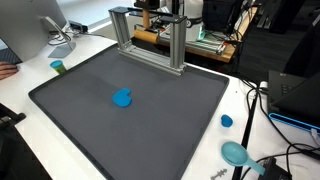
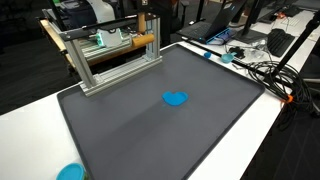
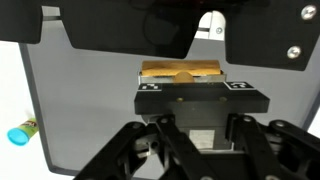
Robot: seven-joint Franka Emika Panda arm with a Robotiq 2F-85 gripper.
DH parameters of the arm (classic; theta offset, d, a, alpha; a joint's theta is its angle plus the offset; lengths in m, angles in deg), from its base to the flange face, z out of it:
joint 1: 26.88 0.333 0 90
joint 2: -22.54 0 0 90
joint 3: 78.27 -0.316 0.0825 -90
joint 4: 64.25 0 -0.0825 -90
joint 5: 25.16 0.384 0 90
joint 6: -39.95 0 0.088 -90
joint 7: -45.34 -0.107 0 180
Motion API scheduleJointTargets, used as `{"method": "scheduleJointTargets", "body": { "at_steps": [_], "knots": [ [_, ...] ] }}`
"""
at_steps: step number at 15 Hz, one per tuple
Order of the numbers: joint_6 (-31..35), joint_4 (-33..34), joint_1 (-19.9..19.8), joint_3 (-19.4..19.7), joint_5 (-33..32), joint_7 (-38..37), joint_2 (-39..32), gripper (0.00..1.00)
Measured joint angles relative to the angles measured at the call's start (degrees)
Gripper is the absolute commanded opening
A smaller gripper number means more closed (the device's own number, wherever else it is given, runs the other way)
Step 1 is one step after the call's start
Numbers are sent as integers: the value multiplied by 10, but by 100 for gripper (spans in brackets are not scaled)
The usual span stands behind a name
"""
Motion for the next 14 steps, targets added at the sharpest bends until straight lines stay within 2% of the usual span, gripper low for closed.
{"method": "scheduleJointTargets", "body": {
  "at_steps": [5, 14],
  "knots": [
    [-15, -4, 15, -1, 1, 19, 0, 22],
    [-25, -37, 14, -2, 2, -9, 6, 22]
  ]
}}
